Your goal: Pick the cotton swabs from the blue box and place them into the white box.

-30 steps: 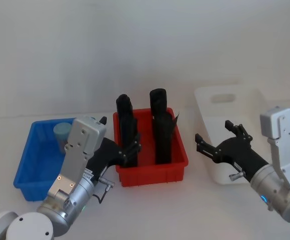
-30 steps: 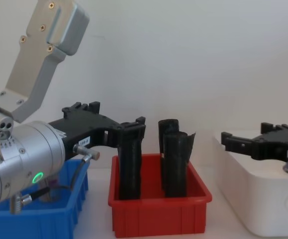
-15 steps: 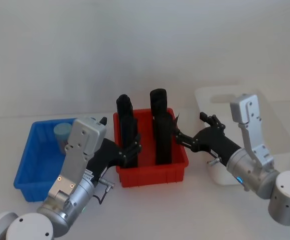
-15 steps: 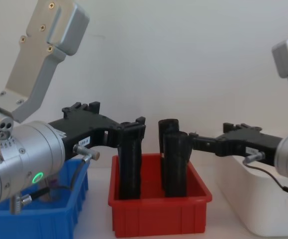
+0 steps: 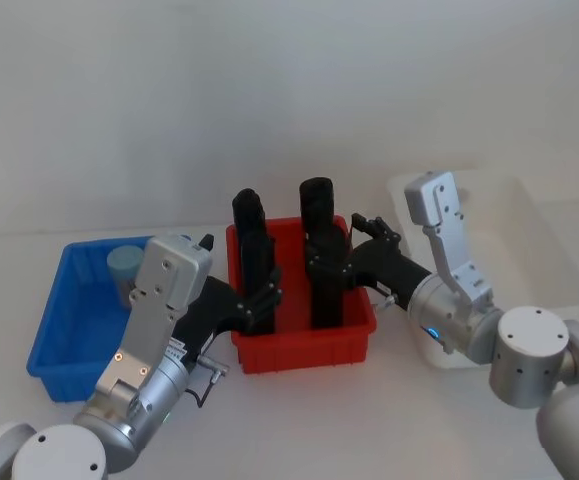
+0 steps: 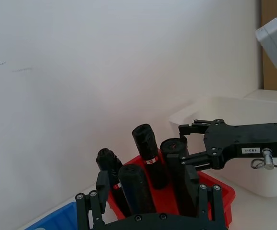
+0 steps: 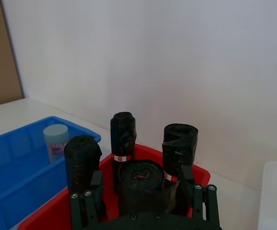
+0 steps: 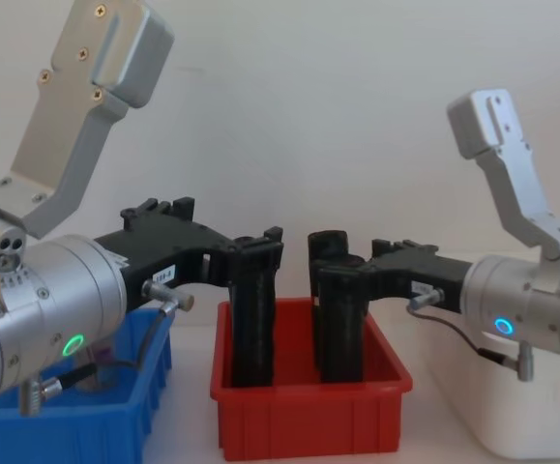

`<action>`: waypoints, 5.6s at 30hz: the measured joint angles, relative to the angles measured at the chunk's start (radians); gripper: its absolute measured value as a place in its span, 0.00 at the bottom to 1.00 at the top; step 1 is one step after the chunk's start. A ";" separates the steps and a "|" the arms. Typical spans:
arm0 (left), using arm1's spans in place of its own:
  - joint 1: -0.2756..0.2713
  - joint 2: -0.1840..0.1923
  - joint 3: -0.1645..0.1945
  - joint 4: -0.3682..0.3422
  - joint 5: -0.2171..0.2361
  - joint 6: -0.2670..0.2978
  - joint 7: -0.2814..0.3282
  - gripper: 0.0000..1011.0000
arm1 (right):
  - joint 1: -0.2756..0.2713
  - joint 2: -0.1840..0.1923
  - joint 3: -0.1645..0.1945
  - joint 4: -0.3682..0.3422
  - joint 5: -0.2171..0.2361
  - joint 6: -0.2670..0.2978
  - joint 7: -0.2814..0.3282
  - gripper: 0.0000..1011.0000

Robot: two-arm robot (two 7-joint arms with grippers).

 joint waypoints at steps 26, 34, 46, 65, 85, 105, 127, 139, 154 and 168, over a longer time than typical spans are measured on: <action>0.000 0.000 0.000 0.000 0.000 0.000 0.000 0.99 | 0.207 -0.087 -0.026 0.388 -0.026 -0.123 0.042 0.75; 0.000 0.000 0.000 0.000 0.000 0.000 0.000 0.99 | 0.235 -0.098 -0.028 0.442 -0.027 -0.145 0.048 0.55; 0.000 0.000 0.000 0.000 0.000 0.000 0.000 0.99 | 0.219 -0.091 -0.017 0.378 -0.012 -0.152 0.051 0.52; 0.000 0.000 0.000 0.000 0.000 0.000 0.000 0.99 | 0.061 -0.019 0.018 -0.079 0.013 -0.030 -0.026 0.52; 0.000 0.000 0.000 0.000 0.000 0.000 0.000 0.99 | -0.071 0.074 0.080 -0.373 -0.013 0.137 -0.188 0.52; 0.000 0.000 0.000 0.000 0.000 0.000 0.000 0.99 | -0.118 0.131 0.133 -0.410 -0.021 0.215 -0.278 0.52; 0.000 0.000 0.000 0.000 0.000 0.000 0.000 0.99 | -0.117 0.144 0.154 -0.373 -0.016 0.228 -0.306 0.99; 0.000 0.000 0.000 0.000 0.000 0.000 0.000 0.99 | -0.120 0.145 0.156 -0.372 -0.016 0.219 -0.305 0.99; 0.000 0.000 0.000 0.000 0.000 0.000 0.000 0.99 | -0.122 0.145 0.156 -0.377 -0.018 0.213 -0.300 0.99; 0.000 0.000 0.000 0.000 0.000 0.000 0.000 0.99 | -0.123 0.145 0.156 -0.378 -0.019 0.211 -0.298 0.99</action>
